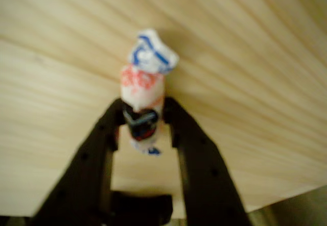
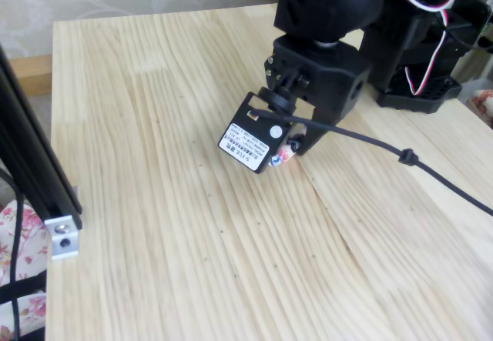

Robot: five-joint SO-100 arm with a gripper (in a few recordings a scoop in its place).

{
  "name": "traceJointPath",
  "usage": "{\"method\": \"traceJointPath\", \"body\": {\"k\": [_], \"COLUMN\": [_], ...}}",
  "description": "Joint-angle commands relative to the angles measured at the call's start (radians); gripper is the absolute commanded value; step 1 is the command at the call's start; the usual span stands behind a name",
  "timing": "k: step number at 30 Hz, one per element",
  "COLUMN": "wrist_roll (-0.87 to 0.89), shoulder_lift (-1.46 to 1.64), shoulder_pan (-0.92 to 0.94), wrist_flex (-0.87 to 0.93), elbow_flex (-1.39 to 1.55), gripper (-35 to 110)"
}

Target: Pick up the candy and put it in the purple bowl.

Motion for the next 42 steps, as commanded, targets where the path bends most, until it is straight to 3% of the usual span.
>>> {"method": "traceJointPath", "body": {"k": [1,14,31,42], "wrist_roll": [0.025,0.104,0.156,0.166], "shoulder_lift": [0.137,0.344,0.302,0.069], "shoulder_pan": [0.003,-0.216,-0.729,-0.844], "wrist_flex": [0.091,0.252,0.115,-0.032], "elbow_flex": [-0.084,-0.305,-0.457,-0.6], "gripper": [0,0,0,0]}}
